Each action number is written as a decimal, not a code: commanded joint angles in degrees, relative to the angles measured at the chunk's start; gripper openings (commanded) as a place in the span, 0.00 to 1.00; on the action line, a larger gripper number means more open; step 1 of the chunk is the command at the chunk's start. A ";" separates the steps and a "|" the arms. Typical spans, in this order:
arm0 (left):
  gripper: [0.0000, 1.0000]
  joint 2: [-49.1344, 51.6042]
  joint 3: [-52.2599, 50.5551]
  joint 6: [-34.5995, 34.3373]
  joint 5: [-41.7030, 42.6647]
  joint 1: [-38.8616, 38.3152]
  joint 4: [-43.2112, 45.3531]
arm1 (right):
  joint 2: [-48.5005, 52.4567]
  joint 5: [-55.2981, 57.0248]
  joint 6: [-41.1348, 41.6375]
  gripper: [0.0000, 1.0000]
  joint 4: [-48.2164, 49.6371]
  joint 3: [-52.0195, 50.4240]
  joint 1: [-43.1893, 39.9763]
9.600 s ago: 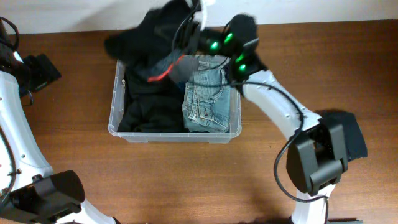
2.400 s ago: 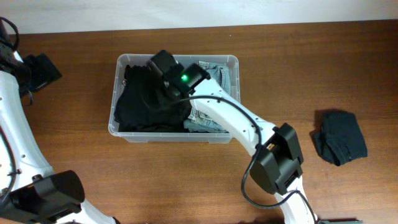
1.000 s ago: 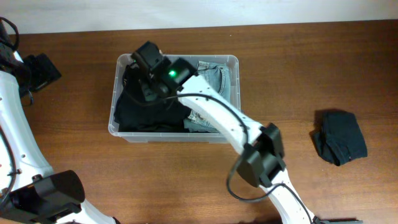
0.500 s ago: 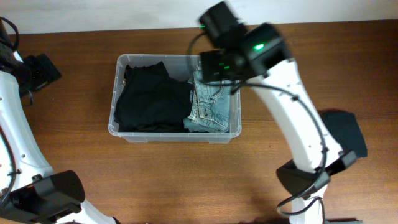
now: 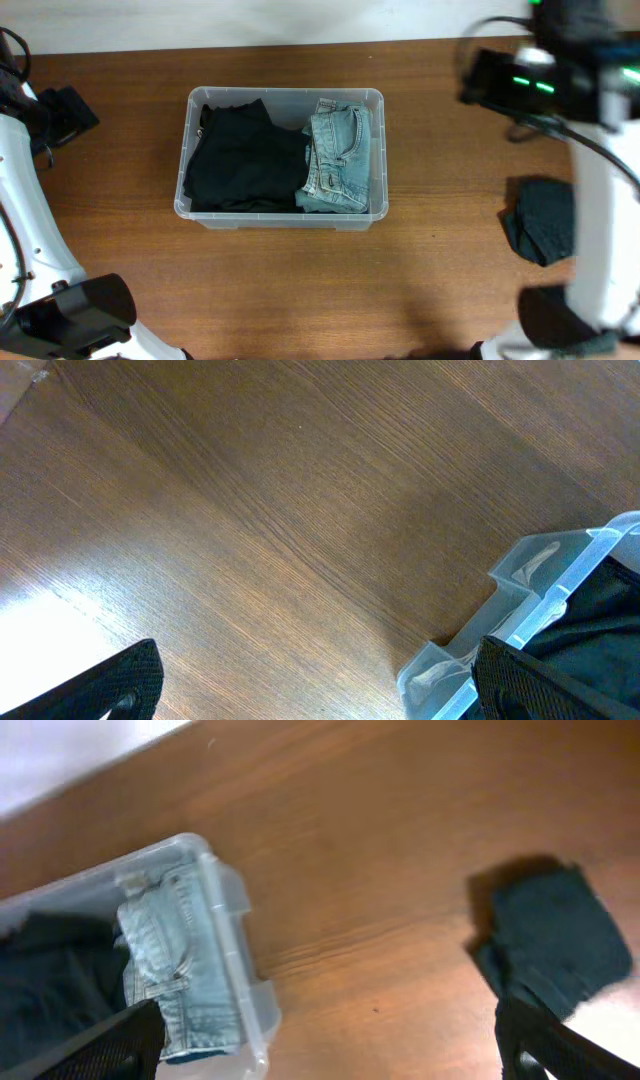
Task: Pack container
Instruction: 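Release the garment and move the right arm back out to the right, then lower the right gripper onto the folded dark garment and grasp it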
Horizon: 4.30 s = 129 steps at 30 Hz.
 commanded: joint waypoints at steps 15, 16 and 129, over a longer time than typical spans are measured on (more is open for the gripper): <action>1.00 -1.40 0.61 -0.55 0.00 0.07 0.11 | -30.58 -8.04 -0.42 0.99 8.00 -45.94 -36.17; 0.99 -1.40 0.61 -0.55 0.00 0.07 0.11 | -31.19 -12.33 -2.51 0.99 9.75 -48.65 -38.53; 0.99 -1.40 0.61 -0.55 0.00 0.09 0.11 | 4.50 -41.81 -13.11 0.38 77.09 -95.56 -61.83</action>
